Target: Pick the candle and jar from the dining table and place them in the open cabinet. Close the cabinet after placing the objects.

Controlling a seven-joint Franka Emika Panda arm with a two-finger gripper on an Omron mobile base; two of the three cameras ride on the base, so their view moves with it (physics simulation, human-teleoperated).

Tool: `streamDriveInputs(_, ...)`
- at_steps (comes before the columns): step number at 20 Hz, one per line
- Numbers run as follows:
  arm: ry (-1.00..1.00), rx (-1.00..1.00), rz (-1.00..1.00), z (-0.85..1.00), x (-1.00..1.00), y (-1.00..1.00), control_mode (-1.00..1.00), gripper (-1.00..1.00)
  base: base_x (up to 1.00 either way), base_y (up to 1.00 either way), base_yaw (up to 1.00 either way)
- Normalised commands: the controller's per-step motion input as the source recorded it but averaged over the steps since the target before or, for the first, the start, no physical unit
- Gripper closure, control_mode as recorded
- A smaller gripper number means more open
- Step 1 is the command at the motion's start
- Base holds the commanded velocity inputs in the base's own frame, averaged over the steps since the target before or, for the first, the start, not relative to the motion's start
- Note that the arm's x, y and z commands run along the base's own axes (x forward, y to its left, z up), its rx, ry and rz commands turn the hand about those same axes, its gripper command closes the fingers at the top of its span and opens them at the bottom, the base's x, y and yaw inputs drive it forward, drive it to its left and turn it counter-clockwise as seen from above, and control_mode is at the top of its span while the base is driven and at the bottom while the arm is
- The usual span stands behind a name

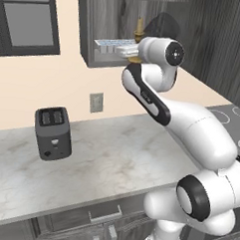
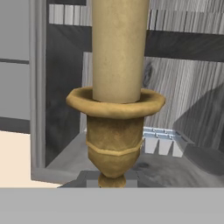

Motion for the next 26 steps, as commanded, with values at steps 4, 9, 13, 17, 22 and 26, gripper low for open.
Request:
streamDriveInputs(4, 0.0, 0.0, 0.0, -0.06, 0.16, 0.01, -1.0, 1.0, 0.0, 0.0, 0.0)
streamDriveInputs(9, 0.0, 0.0, 0.0, -0.06, 0.17, 0.0, -1.0, 1.0, 0.0, 0.0, 0.0)
streamDriveInputs(13, 0.0, 0.0, 0.0, -0.06, 0.15, 0.0, -1.0, 1.0, 0.0, 0.0, 0.0)
streamDriveInputs(17, 0.0, 0.0, 0.0, -0.04, 0.14, 0.01, -1.0, 1.0, 0.0, 0.0, 0.0)
streamDriveInputs(22, 0.0, 0.0, 0.0, -0.04, 0.18, 0.03, -1.0, 1.0, 0.0, 0.0, 0.0)
streamDriveInputs(26, 0.01, 0.0, 0.0, -0.05, 0.2, 0.04, -1.0, 1.0, 0.0, 0.0, 0.0)
